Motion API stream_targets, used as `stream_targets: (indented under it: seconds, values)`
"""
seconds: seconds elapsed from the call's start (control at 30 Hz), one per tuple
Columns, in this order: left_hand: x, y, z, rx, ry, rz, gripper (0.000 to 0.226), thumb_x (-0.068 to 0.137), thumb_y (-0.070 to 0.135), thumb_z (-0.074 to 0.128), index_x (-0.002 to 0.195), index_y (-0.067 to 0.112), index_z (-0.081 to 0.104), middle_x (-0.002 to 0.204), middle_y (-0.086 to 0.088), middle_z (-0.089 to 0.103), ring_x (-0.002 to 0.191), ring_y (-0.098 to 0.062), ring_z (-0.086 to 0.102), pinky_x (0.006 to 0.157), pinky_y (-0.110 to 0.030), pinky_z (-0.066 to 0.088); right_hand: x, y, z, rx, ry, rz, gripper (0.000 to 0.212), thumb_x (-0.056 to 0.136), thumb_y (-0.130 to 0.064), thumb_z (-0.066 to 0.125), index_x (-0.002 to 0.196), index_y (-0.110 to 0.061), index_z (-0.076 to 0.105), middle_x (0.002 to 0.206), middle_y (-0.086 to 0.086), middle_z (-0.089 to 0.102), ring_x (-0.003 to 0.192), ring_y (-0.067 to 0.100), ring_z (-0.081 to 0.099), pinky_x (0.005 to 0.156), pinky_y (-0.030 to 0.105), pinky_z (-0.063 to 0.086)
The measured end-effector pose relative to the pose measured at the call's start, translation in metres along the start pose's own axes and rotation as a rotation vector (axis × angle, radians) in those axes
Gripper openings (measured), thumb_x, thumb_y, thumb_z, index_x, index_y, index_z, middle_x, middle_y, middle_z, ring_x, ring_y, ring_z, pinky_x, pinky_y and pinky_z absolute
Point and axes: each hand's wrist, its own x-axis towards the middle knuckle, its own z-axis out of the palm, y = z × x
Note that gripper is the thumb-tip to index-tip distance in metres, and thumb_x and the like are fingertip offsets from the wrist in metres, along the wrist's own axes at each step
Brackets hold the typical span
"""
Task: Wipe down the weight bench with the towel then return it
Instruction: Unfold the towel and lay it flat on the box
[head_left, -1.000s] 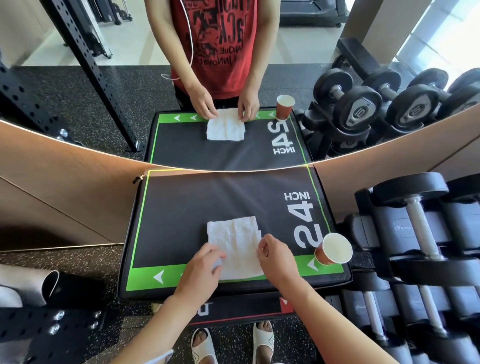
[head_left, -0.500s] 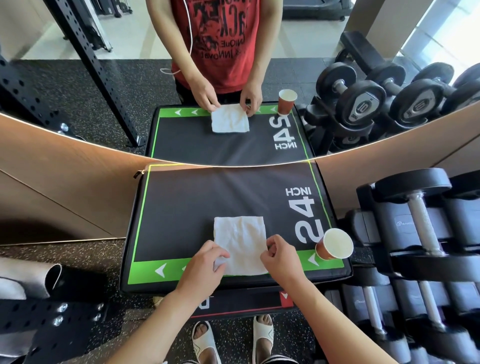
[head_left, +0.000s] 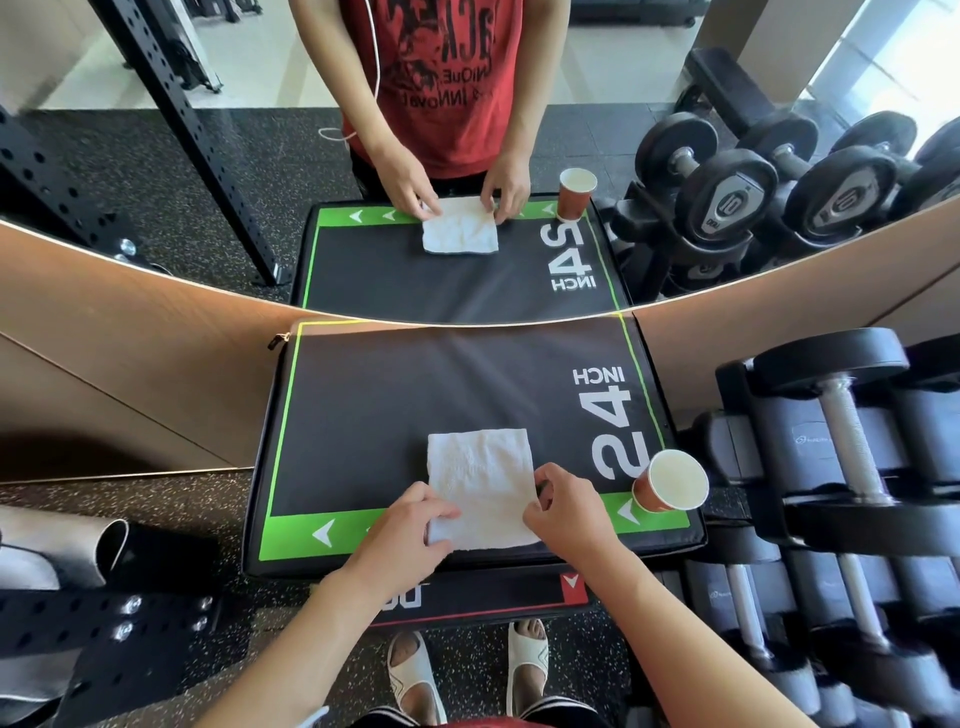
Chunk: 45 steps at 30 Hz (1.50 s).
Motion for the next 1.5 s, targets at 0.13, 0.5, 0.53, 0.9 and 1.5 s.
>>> stream_targets:
  seconds: [0.13, 0.5, 0.53, 0.9, 1.5]
  values:
    - [0.008, 0.009, 0.000, 0.188, 0.126, 0.080, 0.013, 0.096, 0.026, 0.066, 0.100, 0.026, 0.078, 0.094, 0.014, 0.054, 0.093, -0.009, 0.049, 0.082, -0.035, 0.052, 0.000, -0.002, 0.005, -0.133, 0.127, -0.132, 0.044, 0.081, -0.016, 0.066, 0.124, -0.018, 0.057, 0.104, -0.006, 0.052, 0.085, 0.019, 0.057, 0.069, 0.033, 0.051]
    - [0.019, 0.005, 0.028, 0.360, 0.201, 0.303, 0.055, 0.084, 0.032, 0.082, 0.136, 0.026, 0.065, 0.152, -0.002, 0.046, 0.142, -0.024, 0.044, 0.113, -0.042, 0.047, 0.004, 0.014, 0.023, -0.338, -0.068, -0.545, 0.065, 0.096, -0.041, 0.065, 0.155, -0.025, 0.042, 0.169, -0.006, 0.021, 0.158, 0.016, 0.012, 0.121, 0.038, 0.024]
    - [0.018, 0.000, 0.030, 0.355, 0.210, 0.308, 0.053, 0.085, 0.034, 0.081, 0.135, 0.028, 0.065, 0.153, -0.001, 0.046, 0.142, -0.023, 0.044, 0.113, -0.041, 0.047, 0.003, 0.019, 0.025, -0.334, -0.065, -0.557, 0.065, 0.097, -0.042, 0.064, 0.155, -0.026, 0.042, 0.169, -0.006, 0.021, 0.158, 0.015, 0.011, 0.121, 0.037, 0.023]
    - [0.020, -0.017, 0.020, 0.355, 0.236, 0.322, 0.054, 0.088, 0.039, 0.078, 0.139, 0.031, 0.063, 0.156, -0.001, 0.047, 0.144, -0.024, 0.044, 0.113, -0.043, 0.044, 0.020, 0.011, 0.036, -0.302, -0.069, -0.595, 0.066, 0.099, -0.044, 0.063, 0.157, -0.024, 0.041, 0.169, -0.005, 0.019, 0.158, 0.015, 0.006, 0.124, 0.025, 0.001]
    - [0.045, -0.102, -0.083, 0.377, 0.244, 0.214, 0.054, 0.094, 0.045, 0.070, 0.146, 0.035, 0.057, 0.161, 0.005, 0.040, 0.150, -0.019, 0.034, 0.120, -0.043, 0.035, 0.090, -0.110, 0.082, -0.306, -0.137, -0.641, 0.066, 0.101, -0.044, 0.061, 0.158, -0.022, 0.038, 0.170, -0.005, 0.016, 0.158, 0.014, 0.005, 0.124, 0.027, 0.014]
